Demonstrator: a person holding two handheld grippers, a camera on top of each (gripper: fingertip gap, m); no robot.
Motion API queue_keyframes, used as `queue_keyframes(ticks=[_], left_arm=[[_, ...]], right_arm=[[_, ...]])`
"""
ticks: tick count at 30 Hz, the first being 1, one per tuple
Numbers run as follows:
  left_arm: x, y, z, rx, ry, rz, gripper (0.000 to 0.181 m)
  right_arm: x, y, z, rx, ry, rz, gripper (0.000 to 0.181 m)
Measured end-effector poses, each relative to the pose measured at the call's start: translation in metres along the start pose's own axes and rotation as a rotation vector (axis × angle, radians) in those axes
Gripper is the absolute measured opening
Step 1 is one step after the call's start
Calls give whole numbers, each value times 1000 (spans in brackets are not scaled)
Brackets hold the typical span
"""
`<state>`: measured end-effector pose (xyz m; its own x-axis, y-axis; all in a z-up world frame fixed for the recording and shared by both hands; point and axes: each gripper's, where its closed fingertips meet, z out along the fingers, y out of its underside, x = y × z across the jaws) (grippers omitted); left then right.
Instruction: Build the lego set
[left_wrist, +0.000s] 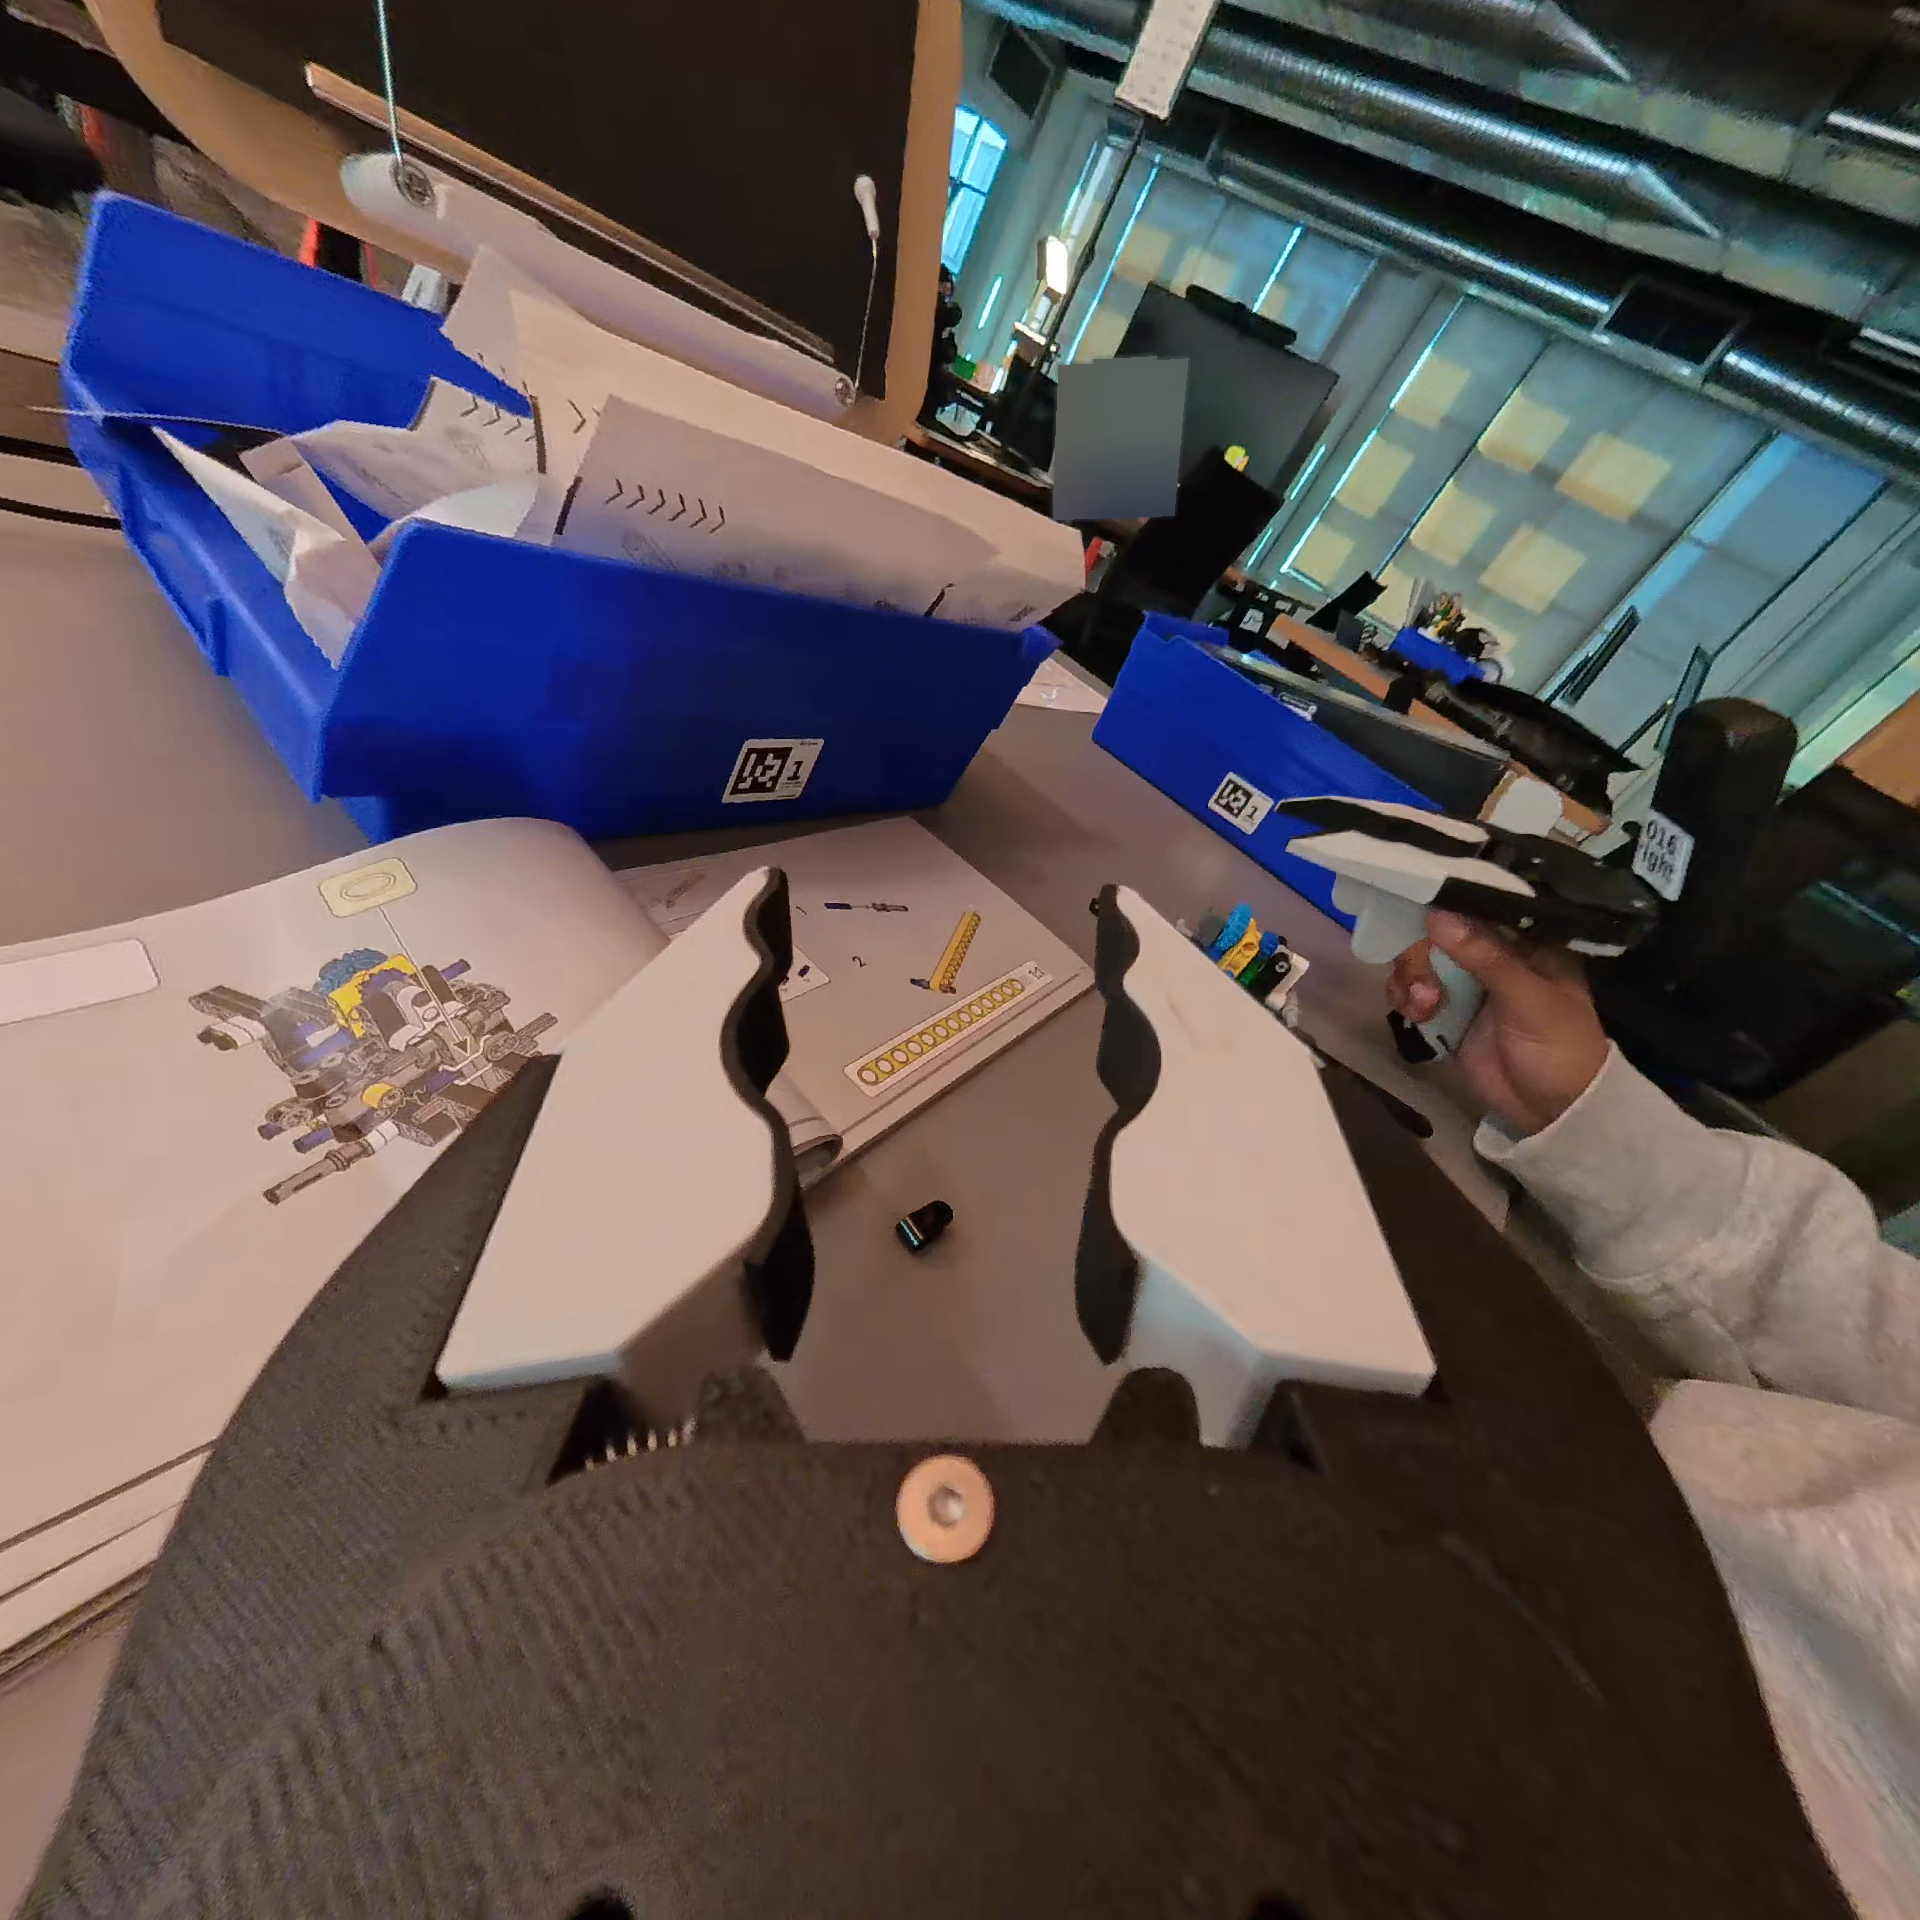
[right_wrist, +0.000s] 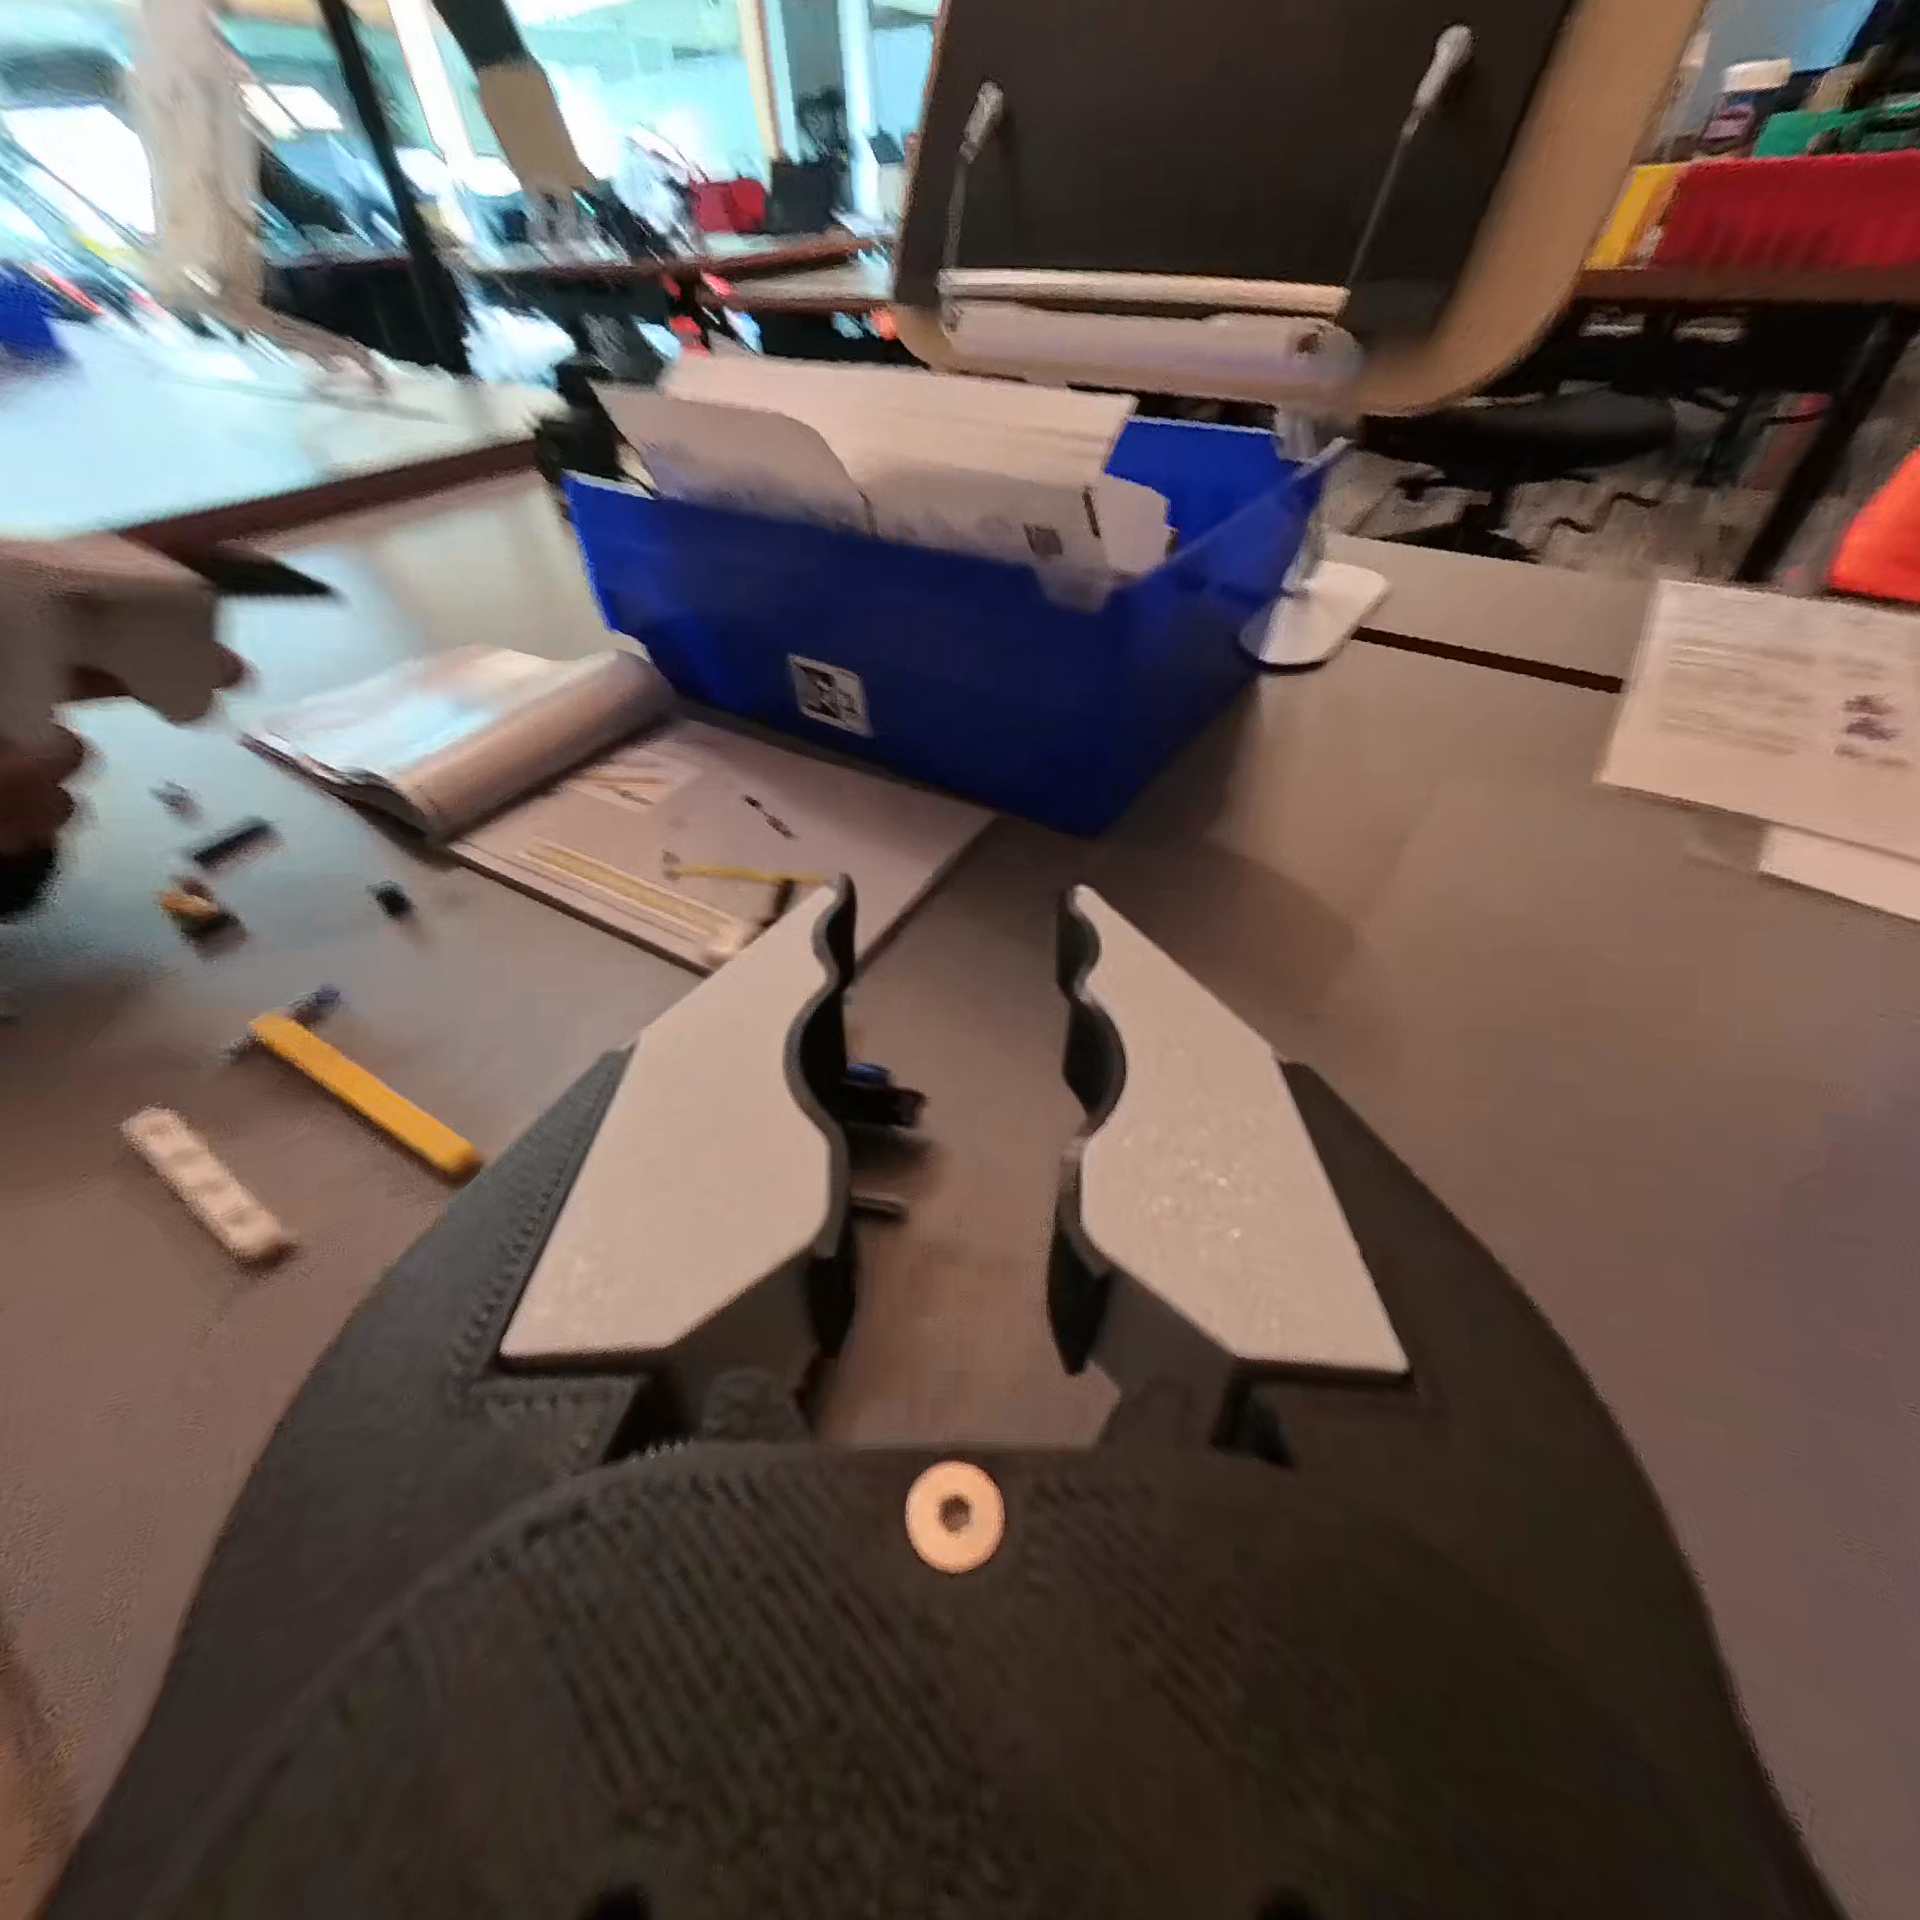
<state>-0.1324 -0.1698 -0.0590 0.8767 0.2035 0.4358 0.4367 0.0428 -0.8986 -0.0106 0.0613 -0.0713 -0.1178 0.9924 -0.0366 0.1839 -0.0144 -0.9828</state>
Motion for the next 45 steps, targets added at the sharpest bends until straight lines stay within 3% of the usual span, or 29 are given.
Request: queue_keyframes(ticks=[3,6,10,18,24,30,45], left_arm=[[-3,-6,-4,28,1,-21,58],[-8,-13,-9,64,-17,-29,57],[-10,-13,-10,66,-16,-43,56],[-10,-15,-11,82,12,-83,54],[-11,-13,-10,73,18,-89,54],[-16,-18,-15,82,-138,103,27],[-16,-9,-9,44,-132,90,28]], right_arm=[[18,8,-2,-45,111,-78,39],[25,7,-7,-33,126,-54,41],[34,-8,-21,51,159,-69,23],[46,2,-16,2,171,-70,27],[21,-10,-18,42,60,-20,27],[15,-9,-18,65,24,96,27],[9,-3,-14,48,-23,197,28]])
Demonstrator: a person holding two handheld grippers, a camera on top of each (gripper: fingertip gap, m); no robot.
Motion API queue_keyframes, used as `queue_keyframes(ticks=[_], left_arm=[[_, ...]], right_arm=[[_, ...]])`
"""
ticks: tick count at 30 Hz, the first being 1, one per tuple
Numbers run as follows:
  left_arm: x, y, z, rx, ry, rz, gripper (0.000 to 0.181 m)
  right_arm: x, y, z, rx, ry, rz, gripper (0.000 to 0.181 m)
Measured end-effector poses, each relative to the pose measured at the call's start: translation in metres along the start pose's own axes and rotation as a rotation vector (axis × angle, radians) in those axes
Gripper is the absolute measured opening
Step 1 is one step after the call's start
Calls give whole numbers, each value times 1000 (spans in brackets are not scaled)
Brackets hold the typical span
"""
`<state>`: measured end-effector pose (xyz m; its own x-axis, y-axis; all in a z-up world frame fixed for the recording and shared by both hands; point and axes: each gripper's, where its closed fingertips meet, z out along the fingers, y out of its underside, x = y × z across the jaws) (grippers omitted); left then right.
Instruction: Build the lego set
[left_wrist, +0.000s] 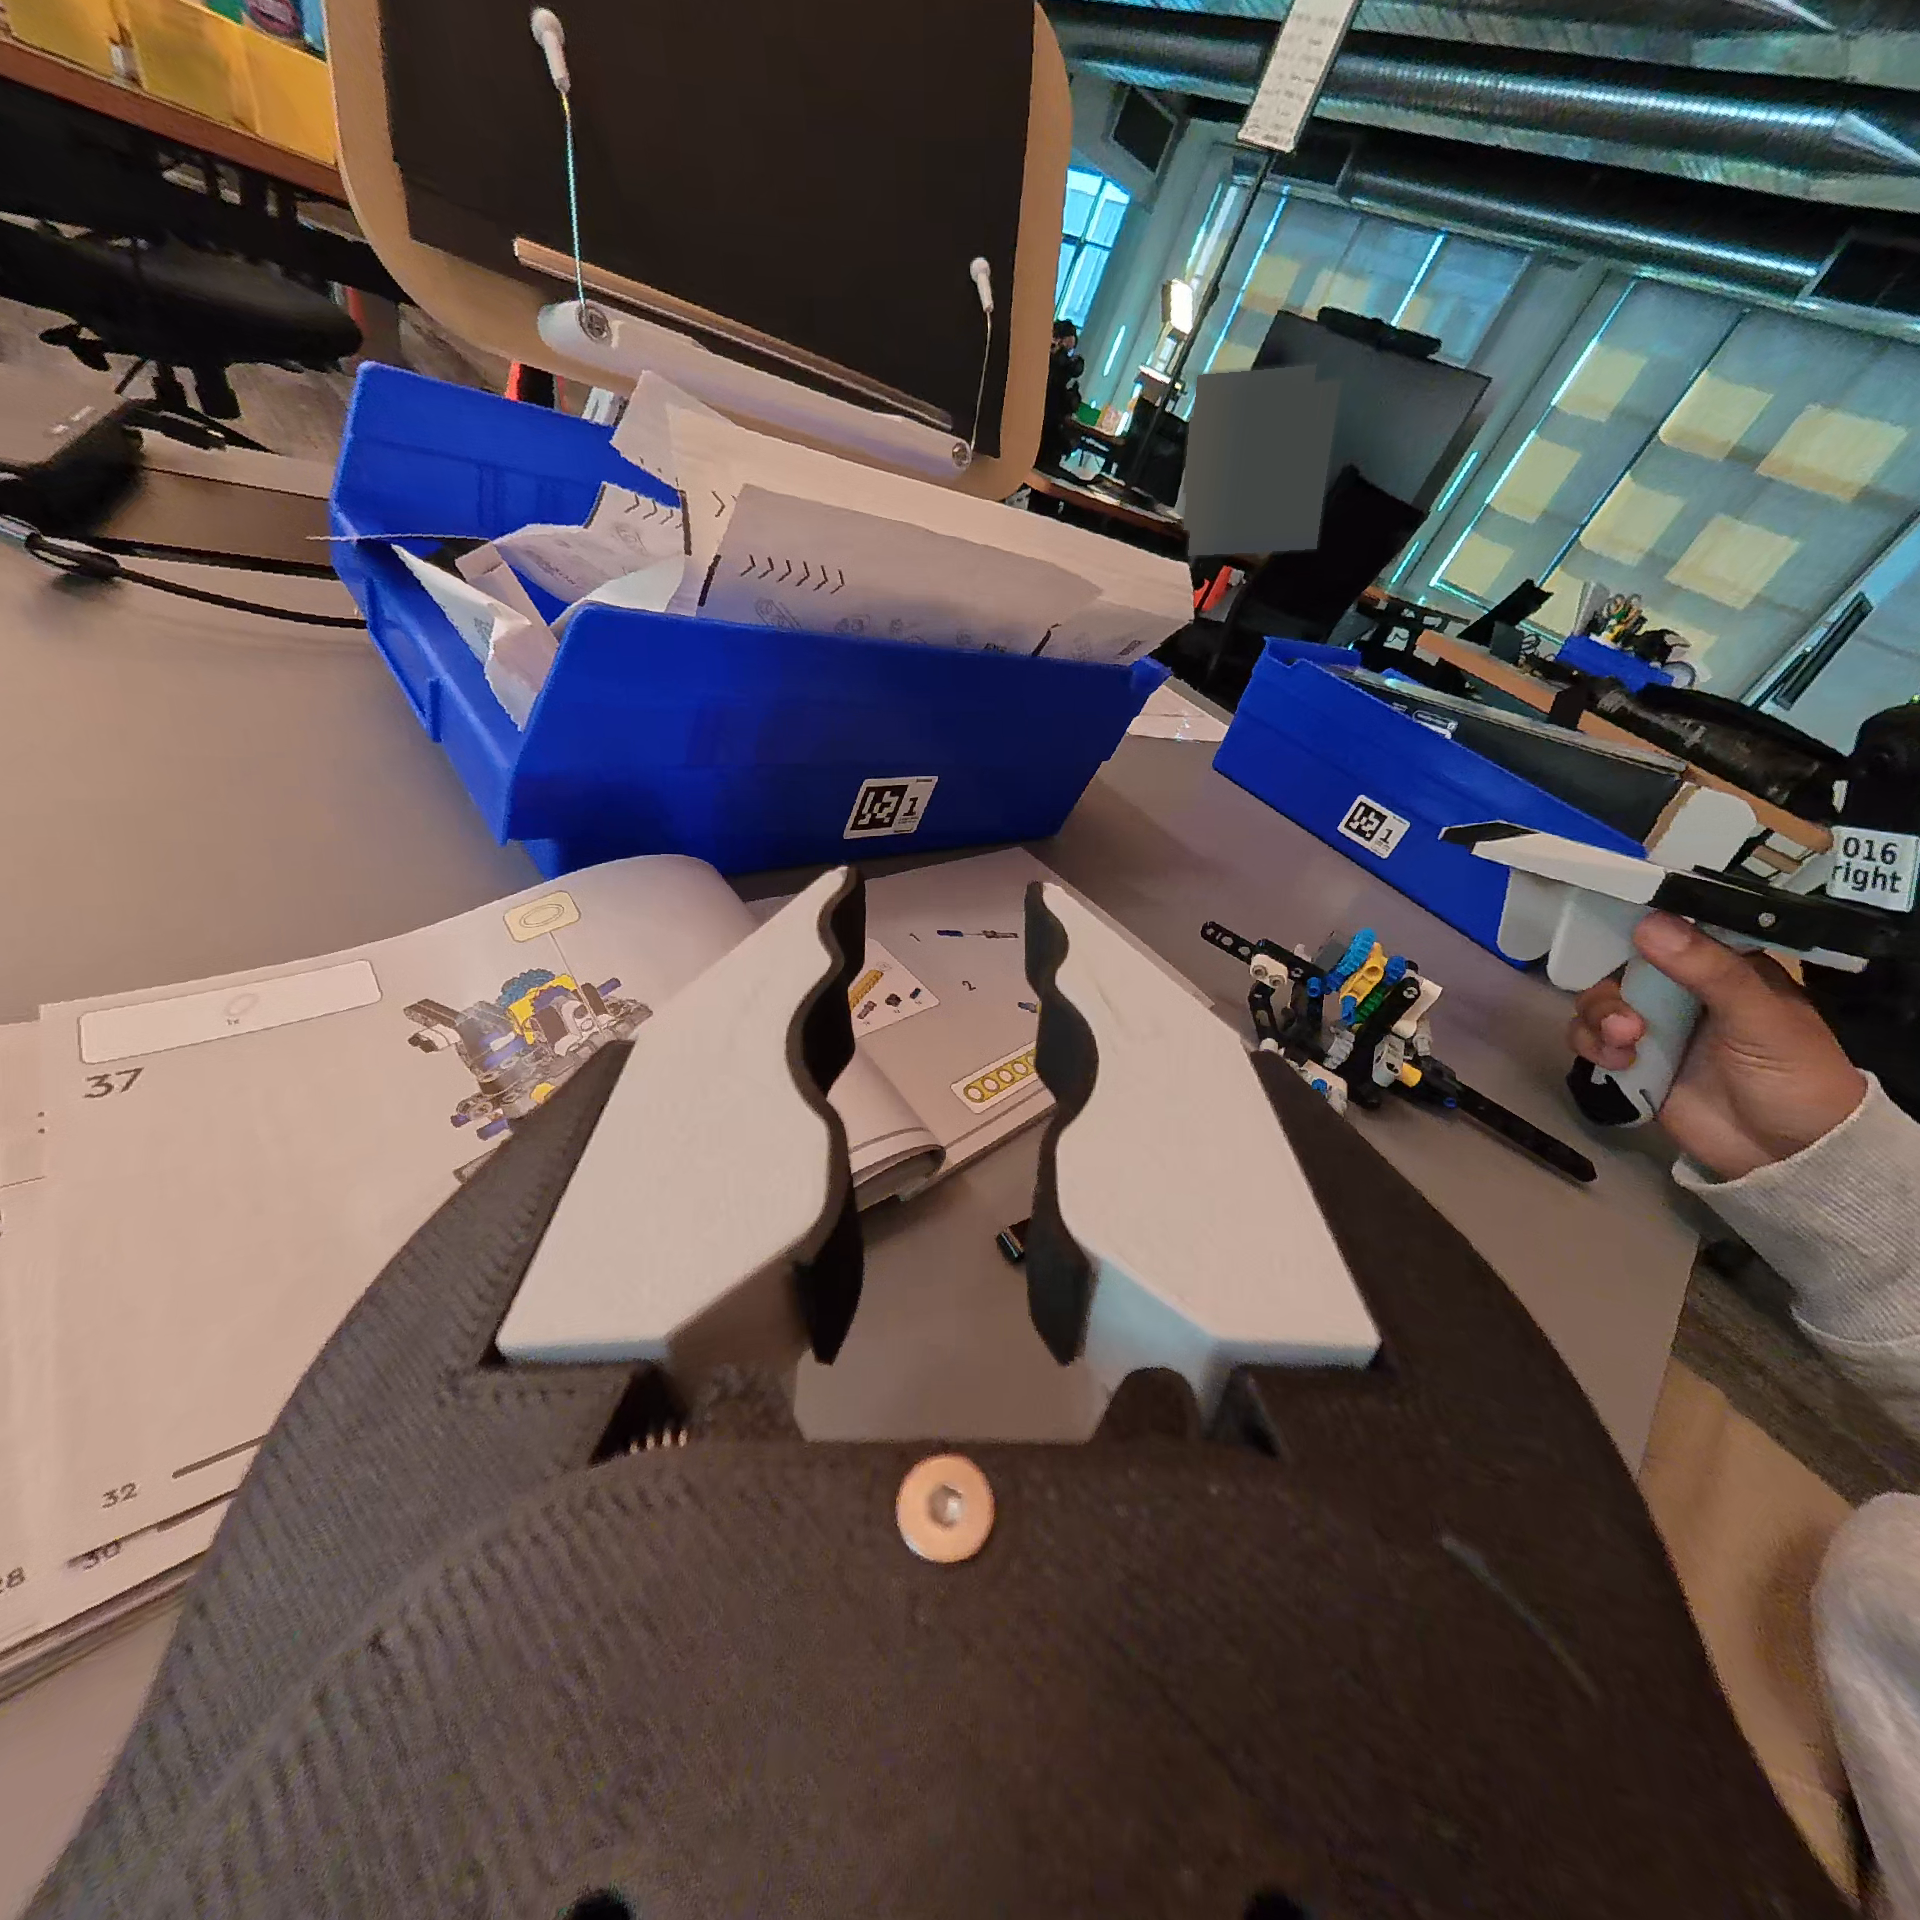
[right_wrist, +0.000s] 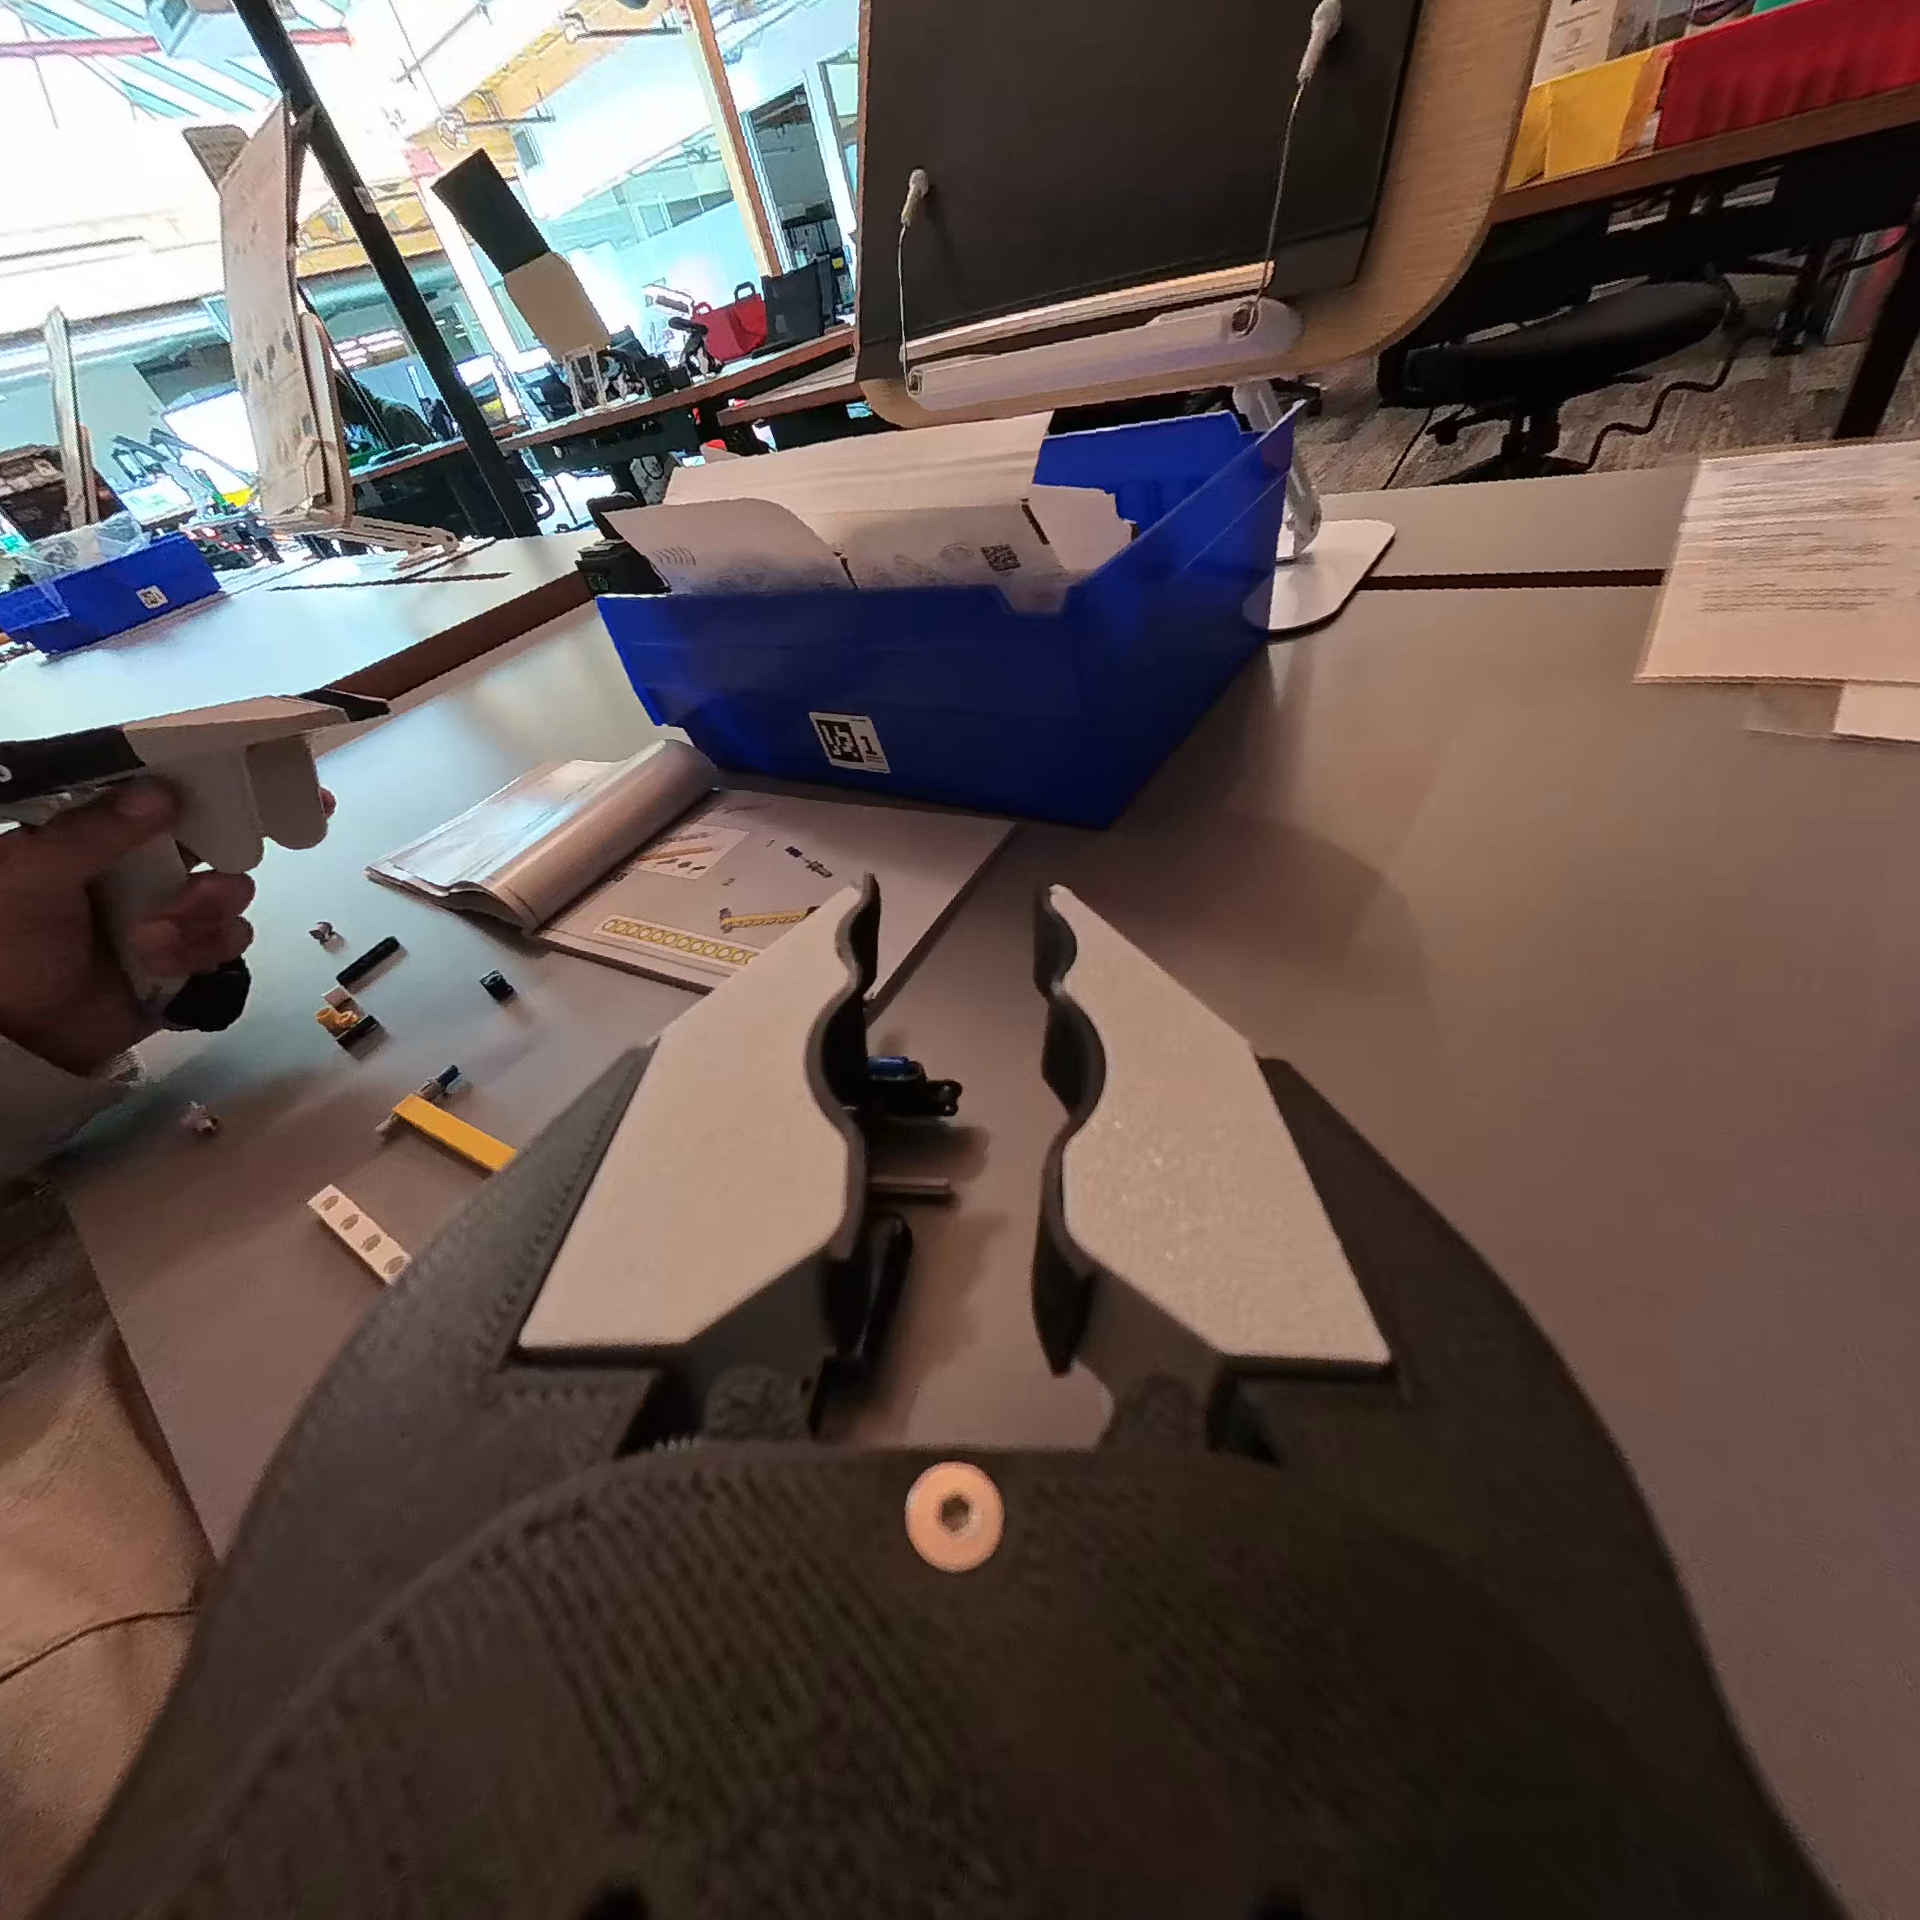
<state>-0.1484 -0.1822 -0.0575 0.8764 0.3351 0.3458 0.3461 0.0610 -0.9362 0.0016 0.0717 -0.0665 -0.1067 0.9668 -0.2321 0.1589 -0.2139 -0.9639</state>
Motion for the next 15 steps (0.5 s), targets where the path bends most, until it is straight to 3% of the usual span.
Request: queue_keyframes(ticks=[15], left_arm=[[2,7,4,-35,-12,30,29]], right_arm=[[9,-6,-8,35,2,53,27]])
